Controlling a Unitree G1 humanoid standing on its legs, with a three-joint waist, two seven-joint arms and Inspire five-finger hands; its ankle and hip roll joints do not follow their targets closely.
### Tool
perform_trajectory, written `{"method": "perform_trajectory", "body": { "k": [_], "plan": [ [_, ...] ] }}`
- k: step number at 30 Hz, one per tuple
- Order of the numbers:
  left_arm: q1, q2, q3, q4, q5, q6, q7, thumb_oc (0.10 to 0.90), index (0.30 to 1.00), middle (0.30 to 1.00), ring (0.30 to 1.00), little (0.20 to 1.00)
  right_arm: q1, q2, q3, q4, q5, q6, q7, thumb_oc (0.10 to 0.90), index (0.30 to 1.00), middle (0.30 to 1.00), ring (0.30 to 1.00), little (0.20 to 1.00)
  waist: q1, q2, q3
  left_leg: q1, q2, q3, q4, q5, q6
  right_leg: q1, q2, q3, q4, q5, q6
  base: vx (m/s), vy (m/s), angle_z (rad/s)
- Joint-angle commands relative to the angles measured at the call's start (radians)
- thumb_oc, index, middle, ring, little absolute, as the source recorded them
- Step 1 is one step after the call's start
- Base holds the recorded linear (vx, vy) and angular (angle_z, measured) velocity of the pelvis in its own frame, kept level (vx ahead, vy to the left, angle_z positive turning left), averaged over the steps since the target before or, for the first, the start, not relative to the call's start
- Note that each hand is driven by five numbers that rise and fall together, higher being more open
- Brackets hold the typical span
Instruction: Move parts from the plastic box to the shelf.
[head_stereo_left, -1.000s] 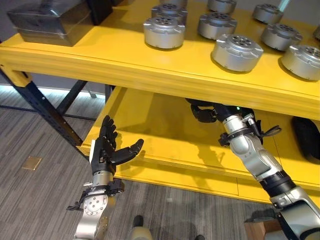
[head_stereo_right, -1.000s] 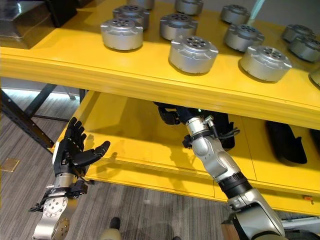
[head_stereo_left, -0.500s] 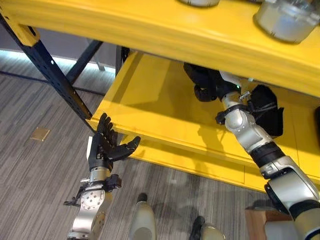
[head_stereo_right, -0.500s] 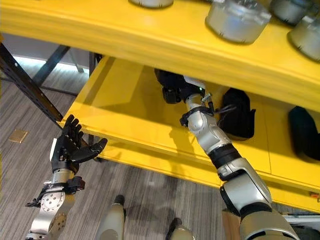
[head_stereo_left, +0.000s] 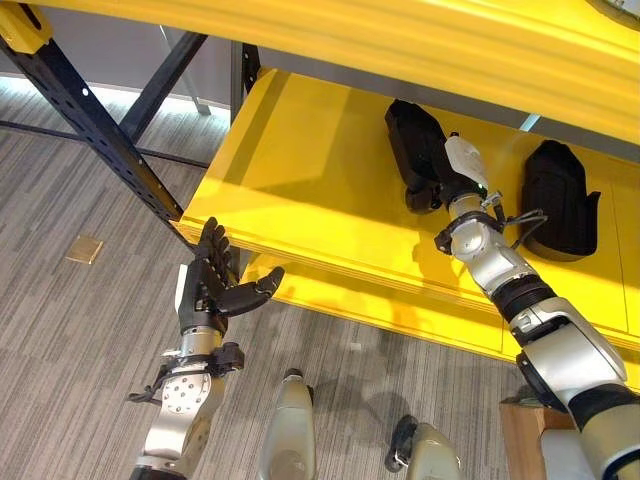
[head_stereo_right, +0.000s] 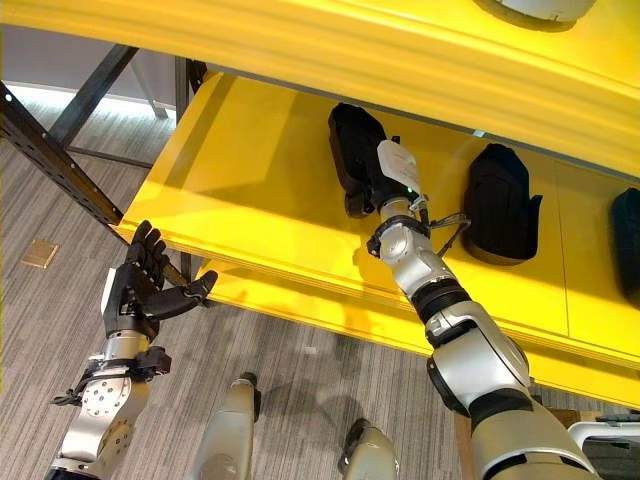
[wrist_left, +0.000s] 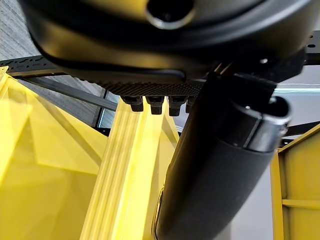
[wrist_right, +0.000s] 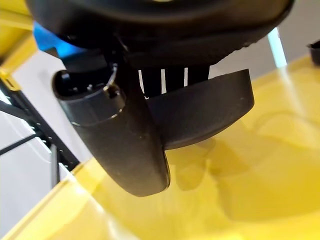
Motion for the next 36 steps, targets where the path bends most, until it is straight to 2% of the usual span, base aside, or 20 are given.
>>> {"method": "perform_trajectory", "body": {
  "k": [1,13,19,36],
  "plan": [
    [-0.076,0.061,0.017,-0.109,0.013,-0.120,0.024,0.900,1.000,1.000,1.000,1.000,-0.135,0.002,-0.067,0.012,0.040,-0.039,-0.110,0.400,0.300,0.300,0.300,0.300,0.009,0.011,-0.051,0.037,0.071,0.016,0.048,-0.066,0.025,0.005,0.006,0.036,0.074,0.009,-0.028,0.00,0.000,0.00],
    [-0.101,0.056,-0.011,-0.116,0.027,-0.117,0.049,0.900,1.000,1.000,1.000,1.000,-0.071,0.055,-0.130,0.014,0.071,-0.037,-0.174,0.400,0.300,0.300,0.300,0.300,-0.007,0.029,-0.034,0.015,0.066,0.011,0.061,-0.067,0.030,-0.019,0.001,0.041,0.092,0.009,-0.031,0.00,0.002,0.03],
    [-0.093,0.048,-0.006,-0.116,0.033,-0.110,0.063,0.900,1.000,1.000,1.000,1.000,-0.011,0.080,-0.165,-0.086,0.094,-0.050,-0.200,0.400,0.300,0.300,0.300,0.300,-0.019,0.030,-0.028,0.012,0.067,0.011,0.068,-0.073,0.029,-0.027,0.003,0.045,0.102,0.004,-0.032,0.00,0.000,0.00],
    [-0.082,0.045,0.010,-0.127,0.056,-0.107,0.091,0.900,1.000,1.000,1.000,1.000,0.103,0.080,-0.243,-0.307,0.018,-0.045,-0.264,0.400,0.300,0.300,0.300,0.300,-0.040,0.040,-0.016,-0.017,0.068,0.005,0.069,-0.063,0.029,-0.058,0.005,0.052,0.117,0.006,-0.035,0.00,0.000,0.00]
  ]
}}
